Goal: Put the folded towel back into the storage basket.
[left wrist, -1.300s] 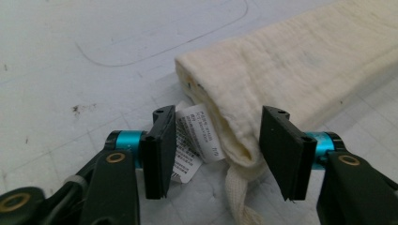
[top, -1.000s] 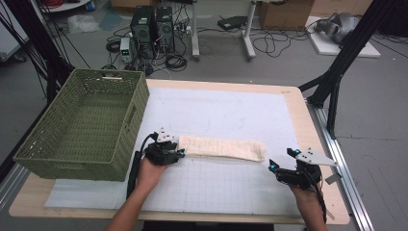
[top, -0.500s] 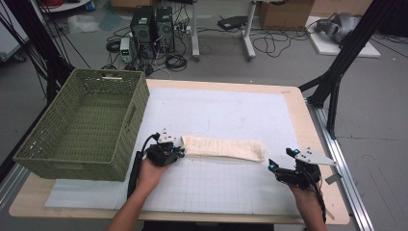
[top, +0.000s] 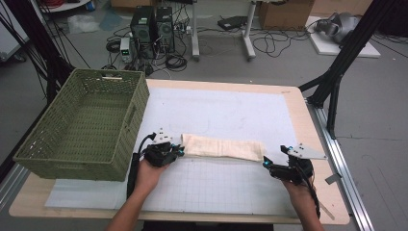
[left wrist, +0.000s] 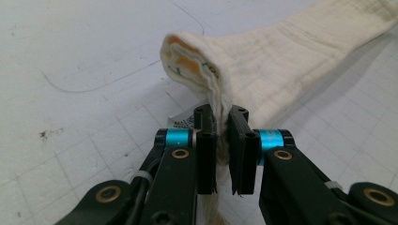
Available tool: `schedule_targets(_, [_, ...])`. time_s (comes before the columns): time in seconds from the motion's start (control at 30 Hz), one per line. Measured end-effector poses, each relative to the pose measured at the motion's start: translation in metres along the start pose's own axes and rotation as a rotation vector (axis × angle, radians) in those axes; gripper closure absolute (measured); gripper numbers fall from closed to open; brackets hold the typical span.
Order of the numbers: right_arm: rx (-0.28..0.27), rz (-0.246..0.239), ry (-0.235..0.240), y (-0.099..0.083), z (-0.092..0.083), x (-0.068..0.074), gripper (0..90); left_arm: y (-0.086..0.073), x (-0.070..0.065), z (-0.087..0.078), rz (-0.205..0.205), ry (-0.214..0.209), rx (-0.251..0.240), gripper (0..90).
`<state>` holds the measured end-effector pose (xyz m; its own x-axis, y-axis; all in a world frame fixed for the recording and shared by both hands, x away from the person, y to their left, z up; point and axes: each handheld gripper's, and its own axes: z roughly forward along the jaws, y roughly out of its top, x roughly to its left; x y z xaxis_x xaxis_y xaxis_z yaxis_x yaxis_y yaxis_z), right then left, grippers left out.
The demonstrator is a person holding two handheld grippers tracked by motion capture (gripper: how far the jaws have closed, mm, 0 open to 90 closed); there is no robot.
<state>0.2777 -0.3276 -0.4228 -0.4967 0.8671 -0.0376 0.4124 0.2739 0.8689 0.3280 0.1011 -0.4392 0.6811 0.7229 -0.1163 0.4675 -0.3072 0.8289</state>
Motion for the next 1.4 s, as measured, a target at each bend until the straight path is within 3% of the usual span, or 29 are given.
schedule_targets(0.2, [0.051,0.016,0.005,-0.002,0.016,0.002,19.8,0.000,0.000,-0.001,-0.008,-0.005,-0.011,82.2])
schedule_targets(0.57, [0.195,0.005,0.029,-0.006,0.046,0.003,44.3,-0.001,0.000,-0.001,-0.005,-0.001,-0.001,82.0])
schedule_targets(0.63, [0.189,0.008,0.038,-0.005,0.048,0.003,53.1,-0.002,0.000,0.000,-0.005,0.000,-0.001,81.9])
schedule_targets(0.73, [0.191,0.000,0.053,-0.004,0.049,0.005,59.4,-0.002,0.000,0.000,-0.007,-0.001,-0.002,81.9])
schedule_targets(1.0, [0.194,0.011,0.081,-0.004,0.050,0.003,63.1,-0.002,0.000,0.002,-0.003,-0.003,0.010,81.9])
schedule_targets(1.17, [0.196,0.001,0.100,-0.003,0.050,0.005,78.6,-0.003,0.000,0.001,-0.004,-0.002,0.003,81.9])
schedule_targets(1.4, [0.196,-0.009,0.102,-0.002,0.050,0.006,80.4,-0.002,-0.001,-0.003,-0.010,-0.004,-0.020,81.9])
